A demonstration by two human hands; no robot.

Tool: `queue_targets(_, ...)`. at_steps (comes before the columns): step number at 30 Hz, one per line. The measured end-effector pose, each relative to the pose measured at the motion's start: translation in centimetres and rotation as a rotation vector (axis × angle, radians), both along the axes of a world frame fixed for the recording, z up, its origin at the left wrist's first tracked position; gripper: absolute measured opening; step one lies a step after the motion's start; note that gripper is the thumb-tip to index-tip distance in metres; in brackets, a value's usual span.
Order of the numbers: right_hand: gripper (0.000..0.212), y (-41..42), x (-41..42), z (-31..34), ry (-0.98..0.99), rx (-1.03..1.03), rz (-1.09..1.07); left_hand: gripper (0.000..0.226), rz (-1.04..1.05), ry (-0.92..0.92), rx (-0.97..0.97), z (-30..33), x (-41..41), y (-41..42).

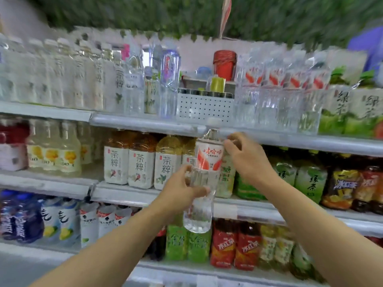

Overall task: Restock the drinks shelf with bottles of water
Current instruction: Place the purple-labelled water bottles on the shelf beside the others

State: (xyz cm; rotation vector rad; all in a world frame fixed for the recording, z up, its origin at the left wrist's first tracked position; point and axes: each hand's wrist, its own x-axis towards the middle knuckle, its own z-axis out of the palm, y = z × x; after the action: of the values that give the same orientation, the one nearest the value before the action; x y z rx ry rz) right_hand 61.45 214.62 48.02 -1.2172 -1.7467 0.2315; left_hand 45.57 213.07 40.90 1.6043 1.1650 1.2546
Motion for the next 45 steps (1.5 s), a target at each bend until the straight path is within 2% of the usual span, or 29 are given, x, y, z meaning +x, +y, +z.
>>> queue_targets(5,0.035,1.7,-1.8,2.2,-0.104,0.086,-0.130,0.043,-0.006,-0.038,0.078,4.8,-2.5,1.6)
queue_targets(8,0.042,2.5,-2.8,2.6,-0.175,0.117,-0.235,0.048,-0.022,-0.013,0.106,7.4,-4.3,3.0)
queue_targets(19,0.064,6.8,-6.0,5.4,-0.199,0.022,-0.466,0.057,-0.141,0.000,0.248,17.4,-6.2,10.5)
queue_targets(23,0.065,8.2,-6.1,6.0,-0.239,-0.001,-0.521,0.034,-0.216,-0.077,0.271,20.3,-4.8,13.4)
queue_targets(25,0.065,8.7,-5.9,6.1,-0.269,-0.016,-0.521,0.031,-0.230,-0.120,0.297,21.2,-4.0,15.2)
queue_targets(31,0.064,11.0,-5.1,6.0,-0.273,0.001,-0.475,0.054,-0.170,-0.088,0.306,21.5,-1.5,20.5)
queue_targets(37,0.059,13.1,-4.2,4.7,-0.274,0.049,-0.457,0.053,-0.130,-0.082,0.262,19.7,0.2,23.4)
queue_targets(41,0.063,13.8,-3.1,3.6,-0.298,0.060,-0.453,0.051,-0.114,-0.075,0.256,18.8,0.9,24.1)
queue_targets(45,0.056,14.1,-2.4,2.5,-0.349,0.126,-0.461,0.056,-0.103,-0.022,0.245,18.4,0.9,24.4)
